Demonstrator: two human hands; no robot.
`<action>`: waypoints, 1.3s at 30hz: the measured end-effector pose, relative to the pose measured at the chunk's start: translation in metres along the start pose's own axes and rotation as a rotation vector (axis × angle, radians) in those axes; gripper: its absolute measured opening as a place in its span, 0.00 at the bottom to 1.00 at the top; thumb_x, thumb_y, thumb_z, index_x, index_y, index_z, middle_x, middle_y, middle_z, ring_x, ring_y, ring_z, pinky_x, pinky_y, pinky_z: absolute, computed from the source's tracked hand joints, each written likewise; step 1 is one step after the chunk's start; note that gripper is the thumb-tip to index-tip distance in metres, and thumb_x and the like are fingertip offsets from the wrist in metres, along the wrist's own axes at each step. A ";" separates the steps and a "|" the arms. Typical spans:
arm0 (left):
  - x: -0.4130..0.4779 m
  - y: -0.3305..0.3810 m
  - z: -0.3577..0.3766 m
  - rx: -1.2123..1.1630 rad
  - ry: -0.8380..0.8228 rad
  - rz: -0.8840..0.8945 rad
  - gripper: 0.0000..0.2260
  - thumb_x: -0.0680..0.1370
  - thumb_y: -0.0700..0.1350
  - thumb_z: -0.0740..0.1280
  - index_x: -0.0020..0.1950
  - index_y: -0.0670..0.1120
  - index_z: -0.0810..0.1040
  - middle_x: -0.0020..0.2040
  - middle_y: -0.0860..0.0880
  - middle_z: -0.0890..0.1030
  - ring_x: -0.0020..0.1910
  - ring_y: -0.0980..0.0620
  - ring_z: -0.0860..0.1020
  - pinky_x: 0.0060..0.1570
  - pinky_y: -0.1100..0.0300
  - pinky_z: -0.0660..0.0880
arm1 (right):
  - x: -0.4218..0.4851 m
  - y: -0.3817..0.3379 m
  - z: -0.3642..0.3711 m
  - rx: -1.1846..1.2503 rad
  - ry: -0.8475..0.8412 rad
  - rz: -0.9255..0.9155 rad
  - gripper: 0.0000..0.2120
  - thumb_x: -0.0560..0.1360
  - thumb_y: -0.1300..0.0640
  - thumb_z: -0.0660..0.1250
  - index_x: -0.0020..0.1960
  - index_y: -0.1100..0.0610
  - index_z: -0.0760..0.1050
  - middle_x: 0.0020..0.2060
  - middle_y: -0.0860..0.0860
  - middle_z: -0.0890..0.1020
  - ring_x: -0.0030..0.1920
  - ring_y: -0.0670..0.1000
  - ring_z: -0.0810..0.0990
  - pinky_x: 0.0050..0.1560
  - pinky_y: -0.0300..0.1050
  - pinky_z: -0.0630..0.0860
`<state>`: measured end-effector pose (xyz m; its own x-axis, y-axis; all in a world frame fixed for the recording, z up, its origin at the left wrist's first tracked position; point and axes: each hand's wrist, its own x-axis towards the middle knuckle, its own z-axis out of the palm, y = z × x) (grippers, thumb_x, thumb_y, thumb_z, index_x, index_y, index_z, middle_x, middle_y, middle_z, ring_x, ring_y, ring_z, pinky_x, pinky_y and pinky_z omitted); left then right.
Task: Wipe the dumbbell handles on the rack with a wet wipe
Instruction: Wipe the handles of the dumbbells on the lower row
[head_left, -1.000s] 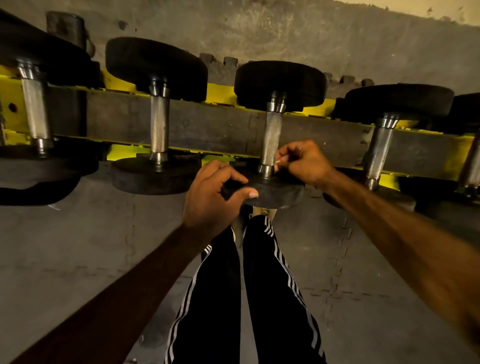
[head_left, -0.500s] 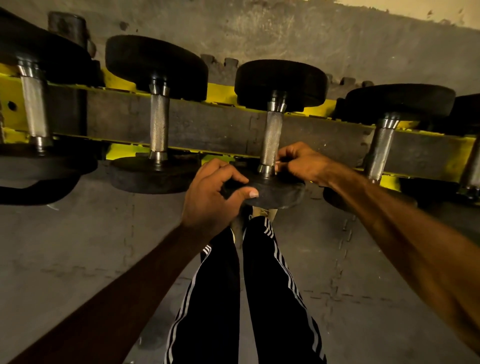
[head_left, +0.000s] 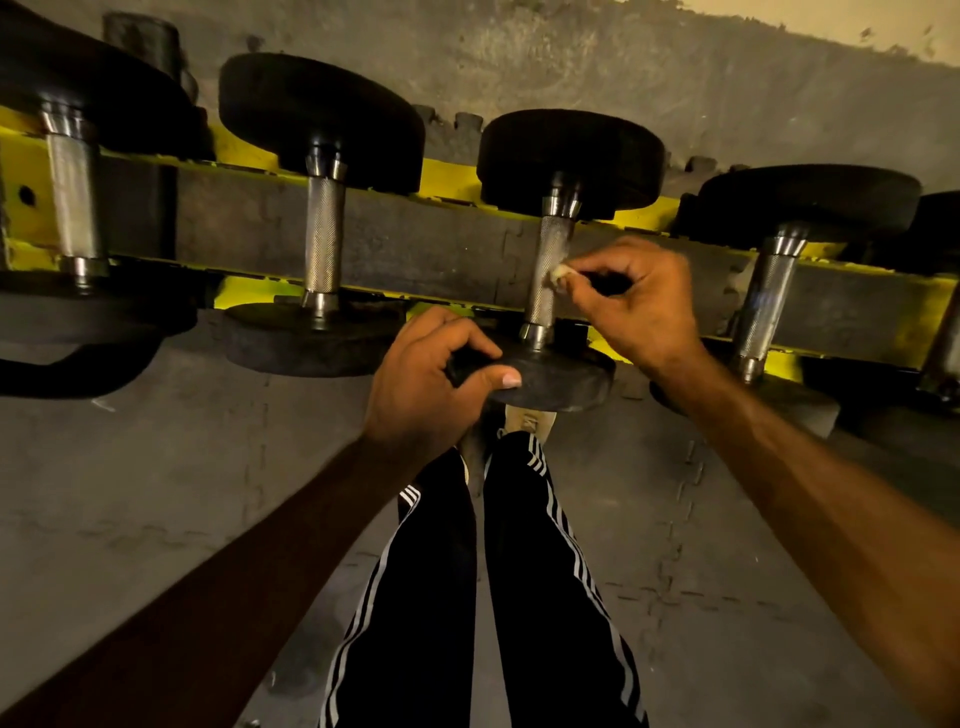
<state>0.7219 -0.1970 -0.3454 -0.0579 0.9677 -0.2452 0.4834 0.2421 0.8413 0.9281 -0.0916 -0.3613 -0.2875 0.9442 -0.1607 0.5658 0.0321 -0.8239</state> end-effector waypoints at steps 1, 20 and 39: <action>0.000 -0.001 0.000 -0.003 0.004 -0.002 0.12 0.69 0.56 0.75 0.44 0.48 0.82 0.46 0.52 0.78 0.47 0.48 0.78 0.46 0.45 0.78 | -0.001 0.000 0.001 -0.026 -0.019 -0.055 0.05 0.73 0.58 0.75 0.48 0.58 0.85 0.41 0.48 0.83 0.42 0.46 0.81 0.42 0.41 0.79; -0.001 -0.001 0.000 -0.035 0.007 -0.025 0.14 0.69 0.57 0.74 0.45 0.48 0.82 0.47 0.53 0.78 0.49 0.50 0.78 0.49 0.46 0.78 | 0.022 -0.024 0.004 -0.401 -0.188 -0.239 0.09 0.76 0.58 0.70 0.55 0.57 0.83 0.51 0.55 0.82 0.52 0.53 0.80 0.49 0.46 0.78; -0.004 0.000 0.003 -0.037 0.037 -0.018 0.14 0.69 0.56 0.74 0.46 0.47 0.82 0.47 0.52 0.78 0.49 0.49 0.78 0.50 0.46 0.77 | 0.014 -0.013 -0.008 -0.375 -0.159 -0.185 0.06 0.71 0.63 0.75 0.48 0.58 0.86 0.47 0.53 0.83 0.47 0.52 0.81 0.45 0.49 0.81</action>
<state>0.7245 -0.2013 -0.3459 -0.0990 0.9648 -0.2435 0.4496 0.2617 0.8541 0.9227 -0.0759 -0.3483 -0.5089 0.8503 -0.1345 0.7261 0.3400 -0.5977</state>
